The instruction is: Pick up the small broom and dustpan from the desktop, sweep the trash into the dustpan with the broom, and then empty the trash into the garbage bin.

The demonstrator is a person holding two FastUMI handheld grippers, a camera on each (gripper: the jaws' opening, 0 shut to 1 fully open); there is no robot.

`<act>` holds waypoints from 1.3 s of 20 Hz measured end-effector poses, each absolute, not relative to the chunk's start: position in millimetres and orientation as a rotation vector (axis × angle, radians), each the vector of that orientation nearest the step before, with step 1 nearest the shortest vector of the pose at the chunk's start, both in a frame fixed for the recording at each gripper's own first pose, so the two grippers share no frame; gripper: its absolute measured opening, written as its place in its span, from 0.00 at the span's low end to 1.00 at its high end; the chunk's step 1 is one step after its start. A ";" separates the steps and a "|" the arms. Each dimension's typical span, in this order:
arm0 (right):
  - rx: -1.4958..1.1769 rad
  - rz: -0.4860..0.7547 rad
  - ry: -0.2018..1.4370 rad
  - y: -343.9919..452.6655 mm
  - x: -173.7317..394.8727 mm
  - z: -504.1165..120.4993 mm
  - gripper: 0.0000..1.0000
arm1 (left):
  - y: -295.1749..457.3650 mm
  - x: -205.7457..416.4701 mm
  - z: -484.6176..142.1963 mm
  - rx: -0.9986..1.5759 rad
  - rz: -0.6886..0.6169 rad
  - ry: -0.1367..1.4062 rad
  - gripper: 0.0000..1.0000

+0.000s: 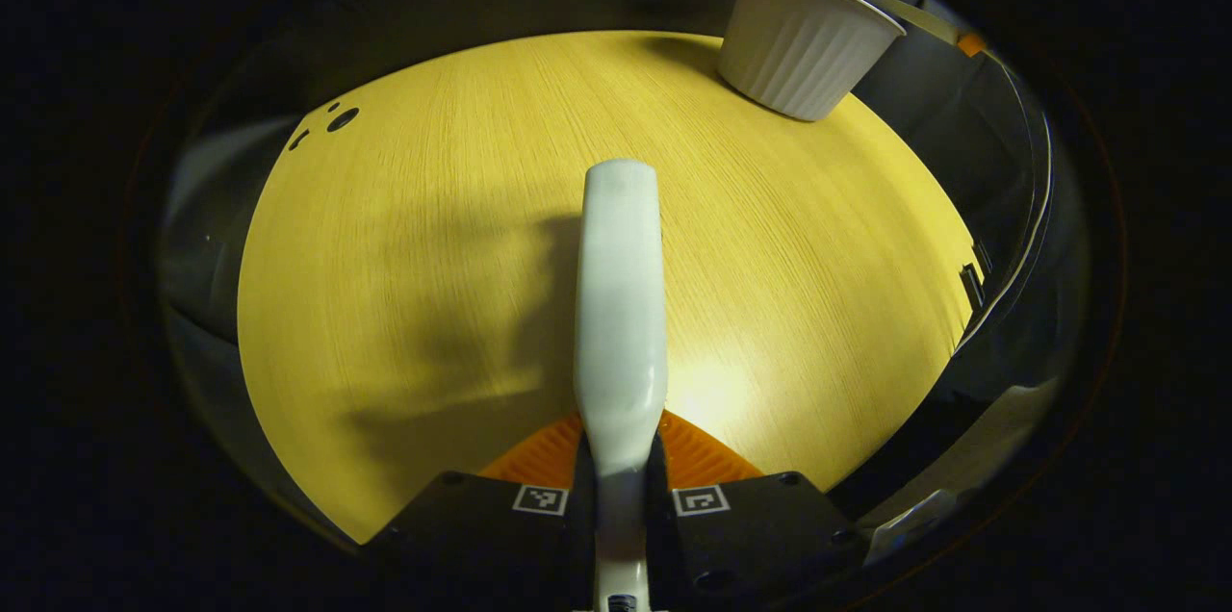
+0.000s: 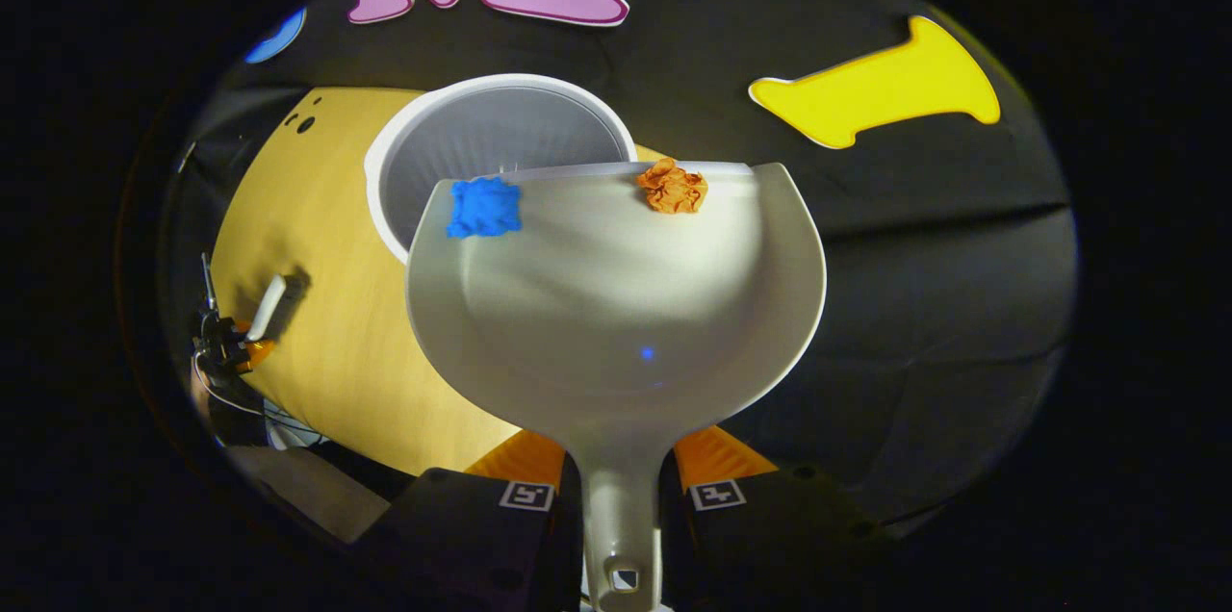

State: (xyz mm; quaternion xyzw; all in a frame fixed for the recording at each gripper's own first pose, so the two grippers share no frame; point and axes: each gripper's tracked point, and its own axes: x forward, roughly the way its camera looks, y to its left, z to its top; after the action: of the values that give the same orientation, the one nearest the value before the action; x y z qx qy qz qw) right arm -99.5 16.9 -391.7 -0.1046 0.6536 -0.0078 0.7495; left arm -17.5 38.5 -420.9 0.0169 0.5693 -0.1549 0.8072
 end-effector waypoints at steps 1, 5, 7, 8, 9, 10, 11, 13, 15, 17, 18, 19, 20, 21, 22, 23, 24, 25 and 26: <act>-0.241 -0.006 1.451 16.8 -101.0 -388.7 0.36 | 38.3 -17.7 -420.8 0.034 -0.328 1.218 0.25; -0.352 0.051 1.566 8.6 -105.7 -376.1 0.36 | 38.3 -18.3 -423.5 0.021 -0.318 1.217 0.25; -0.414 0.090 1.622 4.3 -102.7 -368.6 0.31 | 38.1 -18.5 -424.1 0.016 -0.310 1.214 0.25; -0.424 0.104 1.633 1.6 -98.0 -363.9 0.31 | 38.3 -19.1 -424.1 0.013 -0.305 1.214 0.25; -0.425 0.116 1.643 2.7 -94.7 -359.3 0.36 | 38.1 -19.8 -424.9 0.009 -0.301 1.214 0.25; -0.427 0.132 1.657 5.0 -94.7 -361.4 0.36 | 37.6 -20.5 -424.6 0.005 -0.298 1.213 0.25; -0.433 0.137 1.666 6.1 -96.0 -361.7 0.36 | 37.7 -21.0 -425.2 0.003 -0.297 1.212 0.25; -0.460 0.138 1.693 3.6 -95.6 -358.3 0.36 | 37.4 -22.4 -425.0 -0.006 -0.292 1.210 0.25; -0.465 0.135 1.698 4.9 -95.8 -357.0 0.36 | 37.7 -24.4 -425.1 -0.013 -0.286 1.209 0.25; -0.471 0.137 1.695 4.3 -95.2 -357.8 0.32 | 37.6 -26.2 -424.3 -0.017 -0.282 1.208 0.25; -0.472 0.134 1.692 3.0 -94.7 -358.4 0.36 | 36.9 -27.6 -423.8 -0.018 -0.283 1.209 0.25; -0.471 0.132 1.689 3.1 -95.0 -358.1 0.36 | 36.0 -28.9 -422.5 -0.015 -0.283 1.210 0.25; -0.467 0.130 1.682 3.3 -94.5 -358.5 0.36 | 36.4 -29.2 -422.9 -0.009 -0.282 1.211 0.25; -0.457 0.130 1.666 4.3 -93.9 -358.1 0.36 | 36.6 -29.7 -421.9 -0.003 -0.281 1.212 0.25; -0.435 0.129 1.646 4.9 -94.0 -359.4 0.36 | 35.9 -29.8 -422.6 0.003 -0.279 1.210 0.25; -0.405 0.127 1.622 8.1 -94.0 -358.1 0.36 | 35.6 -30.6 -421.3 0.010 -0.279 1.209 0.25; -0.372 0.128 1.601 8.3 -93.4 -357.8 0.32 | 35.8 -29.1 -422.2 0.018 -0.278 1.208 0.25; -0.339 0.136 1.573 10.2 -93.0 -355.6 0.36 | 36.8 -27.9 -422.6 0.026 -0.278 1.206 0.25; -0.305 0.138 1.541 10.8 -91.7 -355.2 0.36 | 36.9 -27.9 -422.3 0.030 -0.278 1.206 0.25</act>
State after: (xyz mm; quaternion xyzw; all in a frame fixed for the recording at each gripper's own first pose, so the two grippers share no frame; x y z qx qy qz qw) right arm -91.7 10.8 -355.2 -0.1370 0.6930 0.0620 0.7050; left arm -27.9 36.9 -422.3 0.0142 0.5652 -0.1301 0.8145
